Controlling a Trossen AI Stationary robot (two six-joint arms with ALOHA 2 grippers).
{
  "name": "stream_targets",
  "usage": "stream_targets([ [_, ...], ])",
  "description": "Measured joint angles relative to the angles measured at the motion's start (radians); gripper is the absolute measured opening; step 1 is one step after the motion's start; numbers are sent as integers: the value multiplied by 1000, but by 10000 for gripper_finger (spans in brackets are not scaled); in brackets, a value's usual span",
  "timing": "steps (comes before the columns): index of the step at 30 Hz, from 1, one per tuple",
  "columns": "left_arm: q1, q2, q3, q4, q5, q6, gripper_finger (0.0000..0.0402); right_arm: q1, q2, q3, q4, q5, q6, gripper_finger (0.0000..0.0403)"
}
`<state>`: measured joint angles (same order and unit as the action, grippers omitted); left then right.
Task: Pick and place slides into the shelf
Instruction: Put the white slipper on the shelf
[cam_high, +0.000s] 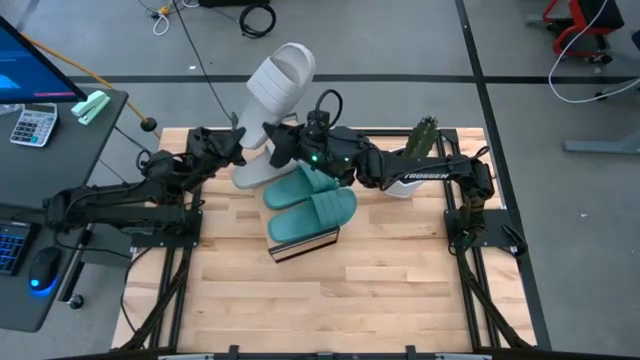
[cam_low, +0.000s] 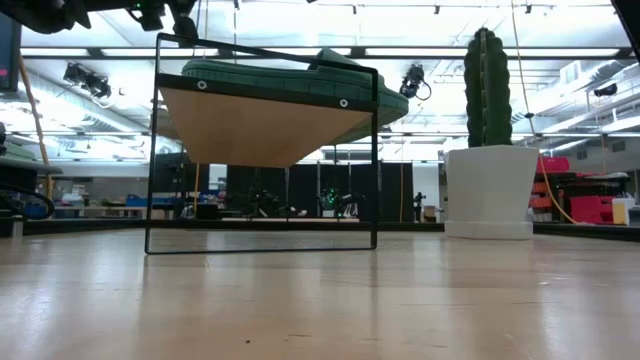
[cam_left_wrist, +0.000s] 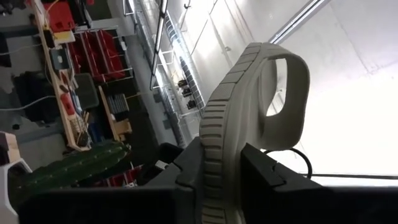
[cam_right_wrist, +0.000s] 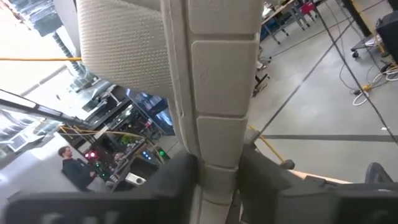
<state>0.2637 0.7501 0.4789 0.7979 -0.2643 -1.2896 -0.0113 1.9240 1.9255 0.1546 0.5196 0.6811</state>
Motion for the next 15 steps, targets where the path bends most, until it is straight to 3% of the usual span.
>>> stream_targets([
  [7, 38, -15, 0, -4, 9, 34, 64, -1, 0, 0, -2, -68, 15, 232],
  [15, 100, -26, 0, -21, 51, 54, 61, -4, 1, 0, -8, -119, 44, 286],
])
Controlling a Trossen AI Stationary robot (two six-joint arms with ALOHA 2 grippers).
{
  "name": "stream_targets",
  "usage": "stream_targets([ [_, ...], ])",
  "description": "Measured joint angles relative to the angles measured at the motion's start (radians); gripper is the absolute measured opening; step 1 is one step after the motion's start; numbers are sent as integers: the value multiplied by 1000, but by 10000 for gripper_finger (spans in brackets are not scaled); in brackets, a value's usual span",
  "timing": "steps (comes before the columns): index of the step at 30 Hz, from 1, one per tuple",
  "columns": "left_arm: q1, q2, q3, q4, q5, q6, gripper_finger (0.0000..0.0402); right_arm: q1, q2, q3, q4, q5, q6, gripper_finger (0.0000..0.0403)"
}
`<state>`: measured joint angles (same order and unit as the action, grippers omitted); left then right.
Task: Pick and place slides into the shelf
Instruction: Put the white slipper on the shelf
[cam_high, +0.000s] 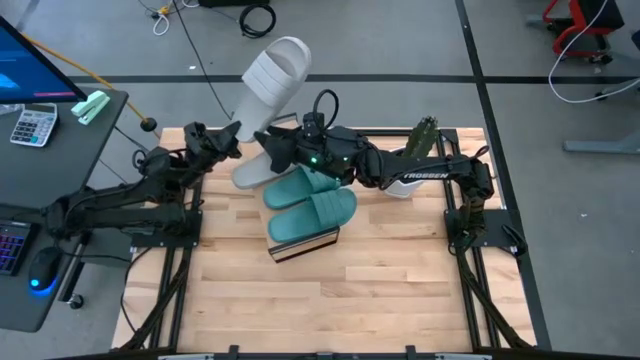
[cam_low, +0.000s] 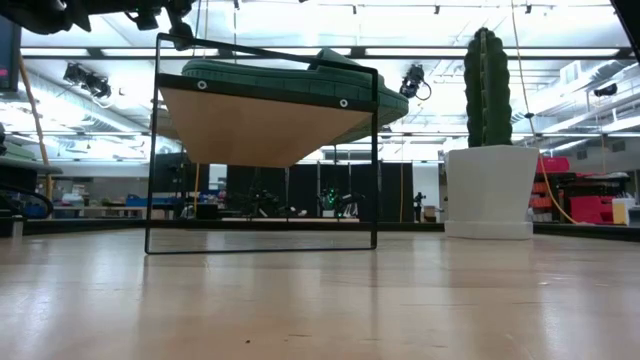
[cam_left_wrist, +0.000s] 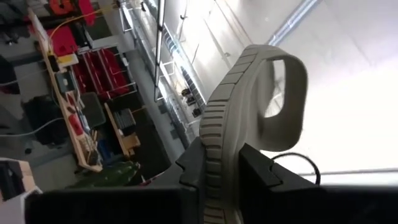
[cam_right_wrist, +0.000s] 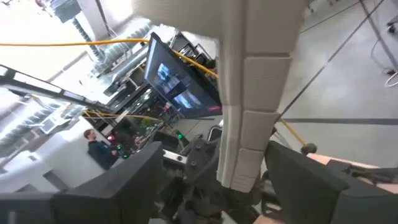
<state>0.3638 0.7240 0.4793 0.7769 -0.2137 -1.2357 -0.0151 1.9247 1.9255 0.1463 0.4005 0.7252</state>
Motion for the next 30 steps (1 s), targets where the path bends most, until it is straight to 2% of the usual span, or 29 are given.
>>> stream_targets([
  [7, 57, -23, 0, -38, 99, 93, 63, 22, -9, 0, -19, -41, 27, 289],
  [14, 117, -75, -1, -93, 55, 122, 58, 48, -75, 1, -148, -58, -2, 286],
  [17, 133, -90, -1, -109, 90, 123, 61, 42, -94, 1, -199, -43, -18, 285],
  [30, 206, -160, -1, -387, 231, 151, 59, 99, -239, 0, -637, -37, -38, 279],
])
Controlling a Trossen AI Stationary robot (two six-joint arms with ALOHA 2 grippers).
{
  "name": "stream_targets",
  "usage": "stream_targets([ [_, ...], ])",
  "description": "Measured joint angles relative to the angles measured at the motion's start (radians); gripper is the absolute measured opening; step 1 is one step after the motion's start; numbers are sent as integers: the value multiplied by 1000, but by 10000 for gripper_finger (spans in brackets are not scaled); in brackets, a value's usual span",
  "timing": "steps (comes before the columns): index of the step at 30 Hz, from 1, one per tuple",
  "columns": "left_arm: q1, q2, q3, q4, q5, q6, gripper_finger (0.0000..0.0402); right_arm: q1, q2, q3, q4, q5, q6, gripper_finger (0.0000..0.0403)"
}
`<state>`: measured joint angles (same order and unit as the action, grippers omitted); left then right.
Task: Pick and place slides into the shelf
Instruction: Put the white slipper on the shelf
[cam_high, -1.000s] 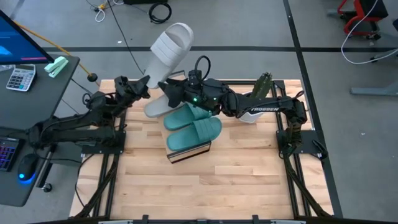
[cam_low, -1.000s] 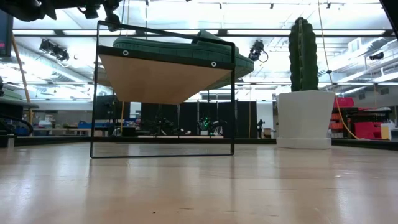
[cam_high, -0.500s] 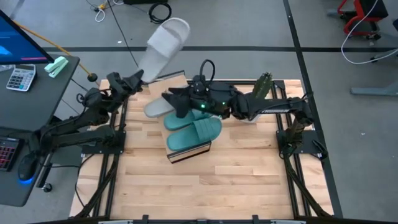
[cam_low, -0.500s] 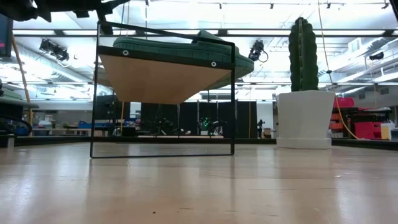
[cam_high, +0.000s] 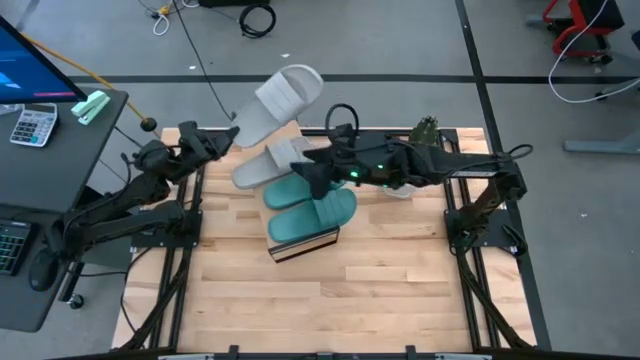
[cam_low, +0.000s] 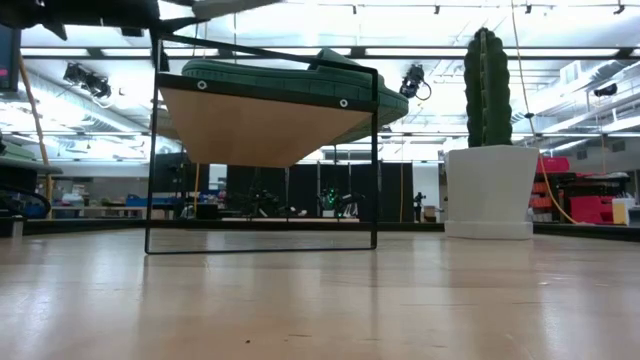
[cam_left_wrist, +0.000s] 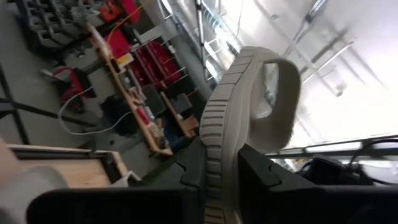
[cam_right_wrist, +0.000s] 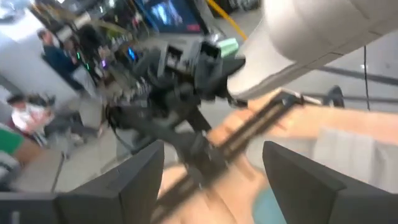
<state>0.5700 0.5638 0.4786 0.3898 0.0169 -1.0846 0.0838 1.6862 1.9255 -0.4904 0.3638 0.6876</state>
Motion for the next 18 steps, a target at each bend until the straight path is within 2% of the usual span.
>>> stream_targets([
  [7, 2, -33, 0, -92, 11, 24, 61, 52, -77, 0, -262, 0, 48, 265],
  [13, 1, -71, 0, -253, 29, 62, 55, 110, -138, 0, -461, 1, 101, 256],
  [18, 2, -102, 0, -313, -74, 144, 55, 129, -170, 0, -557, 3, 90, 246],
])
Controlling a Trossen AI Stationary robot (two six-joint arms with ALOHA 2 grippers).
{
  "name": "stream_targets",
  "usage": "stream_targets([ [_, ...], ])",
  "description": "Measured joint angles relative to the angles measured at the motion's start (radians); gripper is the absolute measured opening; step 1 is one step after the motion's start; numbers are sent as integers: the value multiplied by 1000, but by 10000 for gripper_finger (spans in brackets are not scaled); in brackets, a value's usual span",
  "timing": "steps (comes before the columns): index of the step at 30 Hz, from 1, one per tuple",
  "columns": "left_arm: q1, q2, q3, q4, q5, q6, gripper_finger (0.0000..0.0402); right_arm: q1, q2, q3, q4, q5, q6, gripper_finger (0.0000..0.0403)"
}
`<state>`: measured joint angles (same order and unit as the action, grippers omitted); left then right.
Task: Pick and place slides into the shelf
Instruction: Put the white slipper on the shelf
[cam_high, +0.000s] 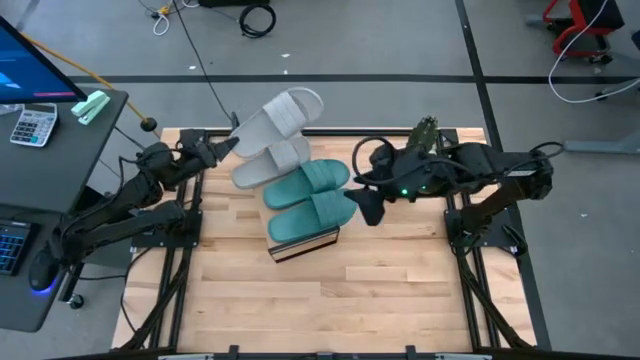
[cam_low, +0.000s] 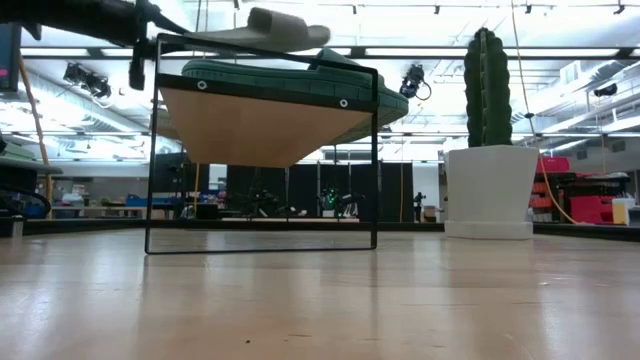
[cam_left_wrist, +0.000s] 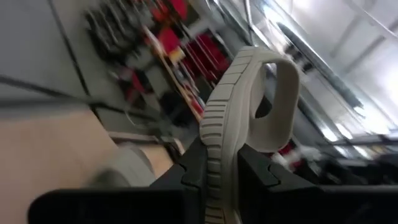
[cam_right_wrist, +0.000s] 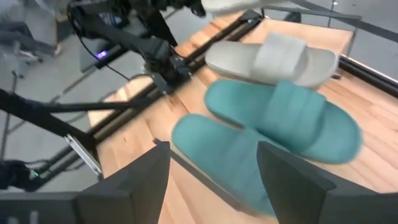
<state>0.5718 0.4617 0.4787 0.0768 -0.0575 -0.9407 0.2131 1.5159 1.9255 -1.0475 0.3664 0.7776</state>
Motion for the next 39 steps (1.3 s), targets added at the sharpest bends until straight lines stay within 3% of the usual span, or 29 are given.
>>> stream_targets([
  [4, 22, 0, 0, -32, -30, 43, 55, 0, -9, 0, -57, 2, -11, 239],
  [10, 42, 1, 0, -232, -24, 116, 55, 0, -11, 0, -122, 2, -27, 231],
  [20, 96, 0, 1, -179, -57, 188, 55, 0, -7, 0, -138, 0, -28, 224],
  [30, 168, 7, 1, -253, 5, 283, 55, 13, -6, 0, -134, 13, -11, 223],
  [39, 201, 58, 1, -216, 22, 330, 55, 13, -6, 0, -121, 27, 8, 223],
])
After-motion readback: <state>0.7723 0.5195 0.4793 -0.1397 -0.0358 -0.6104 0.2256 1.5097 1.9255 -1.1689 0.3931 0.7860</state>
